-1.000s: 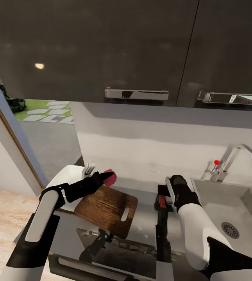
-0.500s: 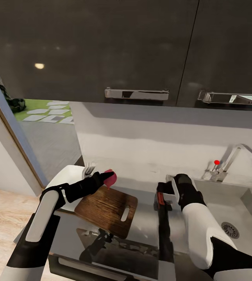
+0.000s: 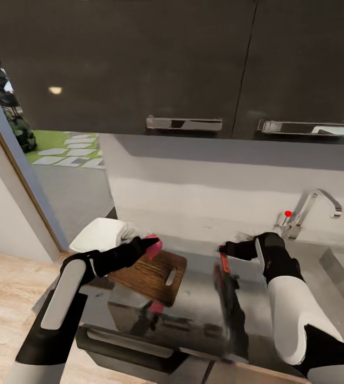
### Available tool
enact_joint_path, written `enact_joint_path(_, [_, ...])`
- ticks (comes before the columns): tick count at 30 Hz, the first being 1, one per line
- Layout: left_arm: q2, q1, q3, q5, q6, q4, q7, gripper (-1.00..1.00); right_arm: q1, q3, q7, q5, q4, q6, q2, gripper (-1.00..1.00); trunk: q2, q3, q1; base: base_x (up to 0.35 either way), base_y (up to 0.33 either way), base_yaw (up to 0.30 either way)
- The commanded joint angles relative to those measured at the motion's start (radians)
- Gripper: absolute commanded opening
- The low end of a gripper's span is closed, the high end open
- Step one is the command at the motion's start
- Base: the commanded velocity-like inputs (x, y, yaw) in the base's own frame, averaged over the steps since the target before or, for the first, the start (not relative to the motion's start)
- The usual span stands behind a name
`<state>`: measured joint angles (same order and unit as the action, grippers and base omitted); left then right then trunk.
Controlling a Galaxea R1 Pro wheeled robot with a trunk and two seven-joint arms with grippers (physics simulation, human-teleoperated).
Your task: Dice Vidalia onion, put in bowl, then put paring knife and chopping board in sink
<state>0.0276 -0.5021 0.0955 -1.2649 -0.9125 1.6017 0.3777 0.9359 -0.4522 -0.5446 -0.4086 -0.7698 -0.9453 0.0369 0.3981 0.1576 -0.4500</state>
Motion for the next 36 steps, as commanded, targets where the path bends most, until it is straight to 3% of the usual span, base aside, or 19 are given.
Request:
enact_joint_path(1, [0.01, -0.002, 0.016, -0.007, -0.001, 0.0, 0.049, -1.0, 0.001, -0.006, -0.068, -0.008, -0.003, -0.01, -0.02, -1.0, 0.002, 0.002, 0.0, -0.175, 0.0, 0.0])
enact_joint_path(4, [0.029, -0.004, 0.04, -0.002, 0.004, 0.0, 0.144, -1.0, 0.002, -0.006, -0.277, -0.008, -0.009, -0.024, -0.072, -1.0, 0.002, 0.002, 0.0, -0.077, 0.0, 0.0])
enact_joint_path(7, [0.042, -0.004, 0.055, 0.057, 0.037, -0.003, 0.173, -1.0, 0.002, -0.006, -0.457, -0.008, -0.017, -0.025, -0.105, -1.0, 0.002, 0.002, 0.0, -0.02, 0.0, 0.0])
enact_joint_path(10, [0.055, -0.004, 0.085, 0.108, 0.062, -0.008, 0.181, -1.0, 0.001, -0.008, -0.528, -0.005, -0.027, -0.027, -0.116, -1.0, 0.002, 0.002, 0.0, -0.007, 0.0, 0.0])
enact_joint_path(13, [0.063, -0.005, 0.105, 0.17, 0.072, -0.01, 0.184, -1.0, -0.001, -0.008, -0.606, 0.057, -0.033, -0.027, -0.148, -1.0, 0.002, 0.002, 0.0, -0.002, 0.0, 0.0])
enact_joint_path(16, [0.066, -0.004, 0.11, 0.196, 0.075, -0.011, 0.185, -1.0, -0.003, -0.008, -0.64, 0.122, -0.035, -0.029, -0.173, -1.0, 0.002, 0.002, 0.0, 0.0, 0.0, 0.0])
enact_joint_path(19, [0.065, -0.004, 0.11, 0.202, 0.075, -0.011, 0.186, -1.0, -0.003, -0.008, -0.647, 0.14, -0.035, -0.047, -0.179, -1.0, 0.002, 0.002, 0.0, 0.0, 0.0, 0.0])
enact_joint_path(36, [0.055, -0.005, 0.098, 0.198, 0.06, -0.034, 0.249, -1.0, -0.003, -0.008, -0.642, 0.147, -0.045, -0.085, -0.178, -1.0, 0.002, 0.002, 0.0, 0.0, 0.0, 0.0])
